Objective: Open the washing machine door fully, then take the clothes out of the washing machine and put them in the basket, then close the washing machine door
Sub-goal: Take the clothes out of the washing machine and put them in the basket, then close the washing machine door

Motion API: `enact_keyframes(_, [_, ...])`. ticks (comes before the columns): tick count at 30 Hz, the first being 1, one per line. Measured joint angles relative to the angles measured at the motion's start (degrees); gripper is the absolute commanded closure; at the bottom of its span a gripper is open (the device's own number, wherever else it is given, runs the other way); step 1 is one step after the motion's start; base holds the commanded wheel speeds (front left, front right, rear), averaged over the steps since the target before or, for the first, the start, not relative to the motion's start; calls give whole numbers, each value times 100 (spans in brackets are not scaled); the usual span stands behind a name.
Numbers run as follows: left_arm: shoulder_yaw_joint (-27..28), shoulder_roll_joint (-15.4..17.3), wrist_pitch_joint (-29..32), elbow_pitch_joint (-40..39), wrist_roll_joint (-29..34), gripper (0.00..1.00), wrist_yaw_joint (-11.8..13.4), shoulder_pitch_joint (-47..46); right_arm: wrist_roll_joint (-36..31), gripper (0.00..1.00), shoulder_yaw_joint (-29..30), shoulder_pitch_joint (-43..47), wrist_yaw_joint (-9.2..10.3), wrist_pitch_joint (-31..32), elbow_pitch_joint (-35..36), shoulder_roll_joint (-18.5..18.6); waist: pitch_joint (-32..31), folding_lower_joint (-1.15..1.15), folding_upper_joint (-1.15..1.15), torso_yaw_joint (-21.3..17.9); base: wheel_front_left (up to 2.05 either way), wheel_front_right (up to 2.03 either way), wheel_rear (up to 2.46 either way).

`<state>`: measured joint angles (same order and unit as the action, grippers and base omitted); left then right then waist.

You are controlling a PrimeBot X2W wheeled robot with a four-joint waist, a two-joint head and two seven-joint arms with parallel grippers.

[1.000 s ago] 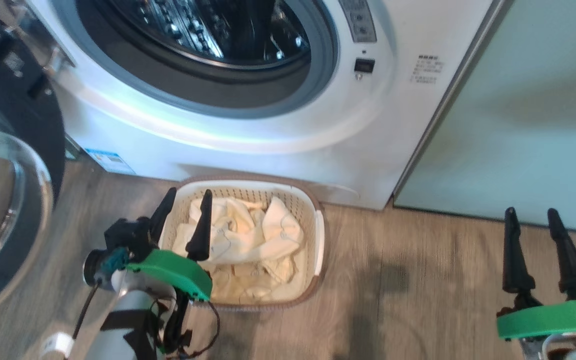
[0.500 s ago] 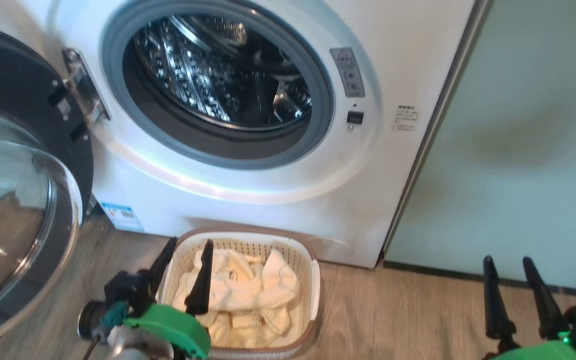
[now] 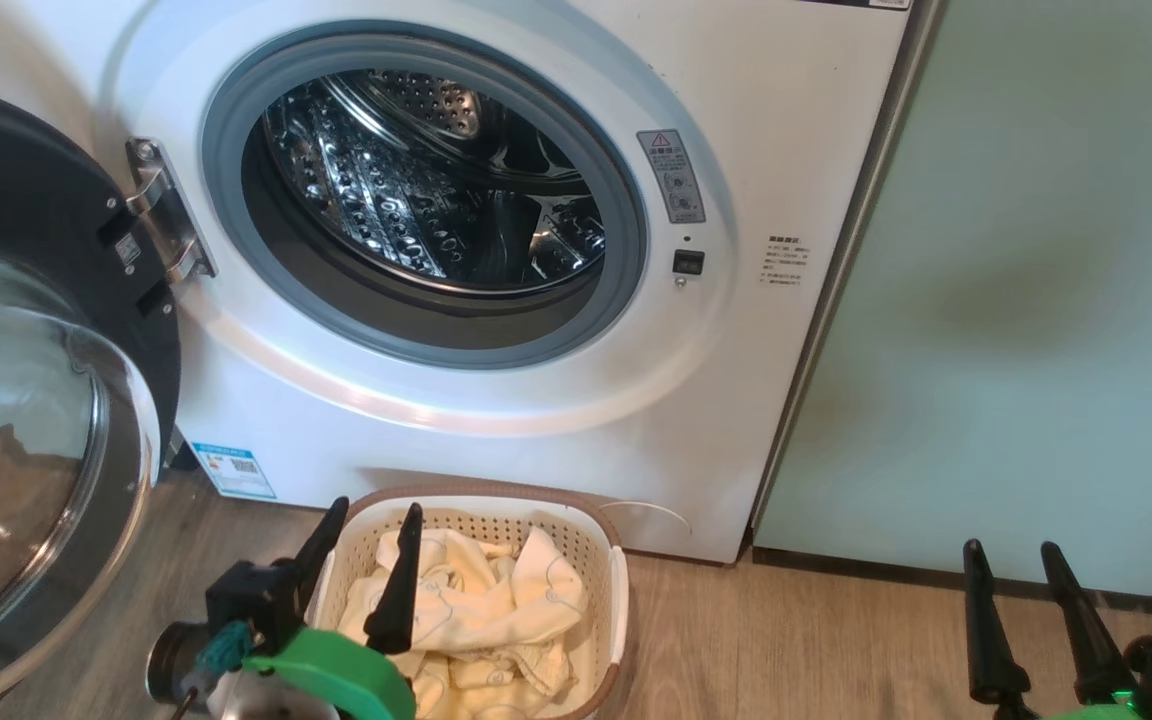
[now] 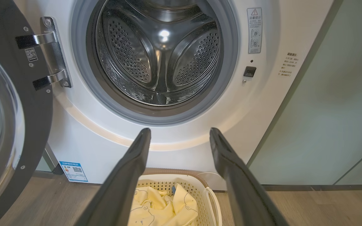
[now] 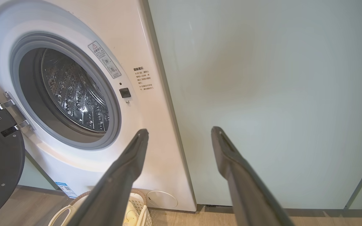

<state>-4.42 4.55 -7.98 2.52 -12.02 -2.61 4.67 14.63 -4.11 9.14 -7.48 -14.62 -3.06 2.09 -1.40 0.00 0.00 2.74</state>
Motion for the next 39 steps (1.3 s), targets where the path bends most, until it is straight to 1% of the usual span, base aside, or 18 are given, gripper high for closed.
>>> enact_keyframes(8, [-118, 12, -1, -12, 0, 0, 33, 0, 0, 0, 15, 0, 0, 0, -3, 0, 32, 0, 0, -57, 0, 0, 0])
enact_keyframes(11, [-119, 24, -1, -10, 36, 0, 83, -1, 0, 0, 18, 0, 0, 0, -5, 0, 49, 0, 0, -83, 0, 0, 0])
enact_keyframes(17, [-124, 48, -2, 4, 43, 0, 91, -1, 0, 0, 21, -1, 0, 0, -7, 0, 70, 0, 0, -109, 0, 0, 0])
enact_keyframes(28, [-146, 98, -31, 18, 98, 0, 213, -5, 0, 0, 37, -1, 0, 0, -7, 0, 89, 1, 0, -124, -3, 3, 0])
enact_keyframes(31, [-145, 118, -43, 18, 122, 0, 278, -6, 0, 0, 47, -1, 0, 0, -7, 0, 95, 0, 0, -128, -53, 53, 0])
enact_keyframes(39, [-144, 143, -68, 29, 144, 0, 328, -31, 0, 0, 62, -10, 0, 0, -7, -1, 107, 3, 0, -125, -119, 109, 10])
